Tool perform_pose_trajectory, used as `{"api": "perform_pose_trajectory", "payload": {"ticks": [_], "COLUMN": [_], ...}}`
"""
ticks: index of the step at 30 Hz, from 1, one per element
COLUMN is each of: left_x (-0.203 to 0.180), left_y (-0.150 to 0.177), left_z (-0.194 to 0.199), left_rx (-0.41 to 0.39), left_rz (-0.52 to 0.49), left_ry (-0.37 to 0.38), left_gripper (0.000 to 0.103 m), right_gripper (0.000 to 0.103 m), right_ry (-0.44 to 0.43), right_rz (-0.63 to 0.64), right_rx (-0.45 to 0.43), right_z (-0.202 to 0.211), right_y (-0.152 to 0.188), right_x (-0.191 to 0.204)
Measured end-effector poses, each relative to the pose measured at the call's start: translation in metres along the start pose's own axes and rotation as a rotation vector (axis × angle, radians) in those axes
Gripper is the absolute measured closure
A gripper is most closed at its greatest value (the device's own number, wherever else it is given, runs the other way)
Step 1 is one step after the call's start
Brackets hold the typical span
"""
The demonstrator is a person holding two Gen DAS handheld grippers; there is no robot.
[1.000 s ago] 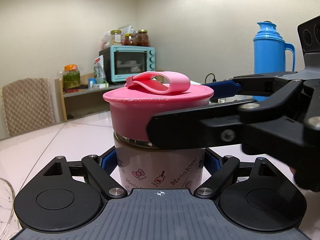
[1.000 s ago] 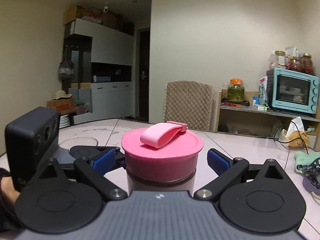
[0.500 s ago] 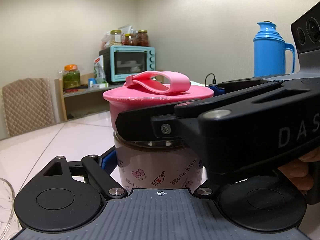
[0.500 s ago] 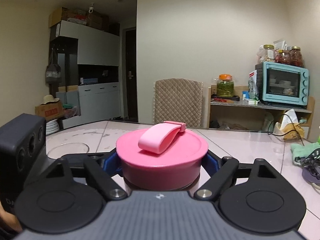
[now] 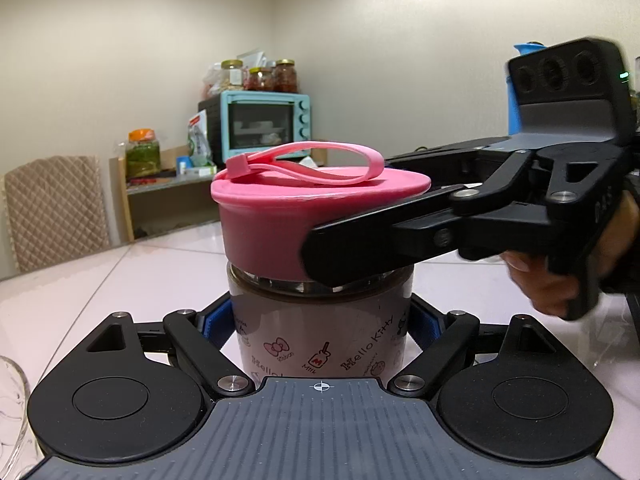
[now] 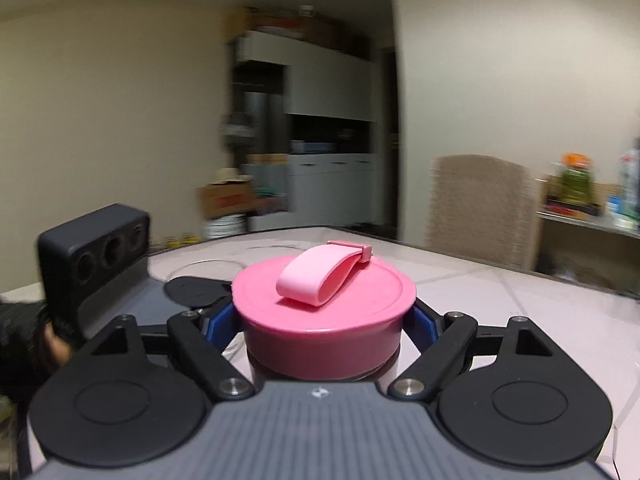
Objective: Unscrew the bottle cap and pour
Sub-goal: 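Regrip the pink cap with the right gripper and twist it again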
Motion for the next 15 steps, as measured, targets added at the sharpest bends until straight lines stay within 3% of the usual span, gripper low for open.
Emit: {"api": "perform_pose_trajectory", "payload": {"ticks": [4, 8, 15], "left_x": [0.000, -0.002, -0.002], "left_y": [0.001, 0.001, 0.001], "left_z": [0.000, 0.000, 0.000], "left_rx": [0.000, 0.000, 0.000], "left_rz": [0.000, 0.000, 0.000], "left_ry": [0.000, 0.000, 0.001], "left_gripper": [0.013, 0.013, 0.013], "right_gripper": [0.018, 0.006, 0.006], "right_ry": [-0.017, 0.085, 0.289], "right_rz": [0.003, 0.015, -0.071], "right_rx": [0.018, 0.022, -0.014], "right_z": [-0.001, 0.001, 0.012], "right_y": [-0.005, -0.005, -0.008], "right_x": [0.000, 0.014, 0.035]}}
Point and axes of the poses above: each gripper's, at about its wrist camera, not at the fingertips, and z roughly against the way its jaws point, x to its left, y to its underside, the point moved 7 cm from there along -z, roughly the way its jaws point, and after that the axes turned 2 degrees about x, right-handed, at the moved point
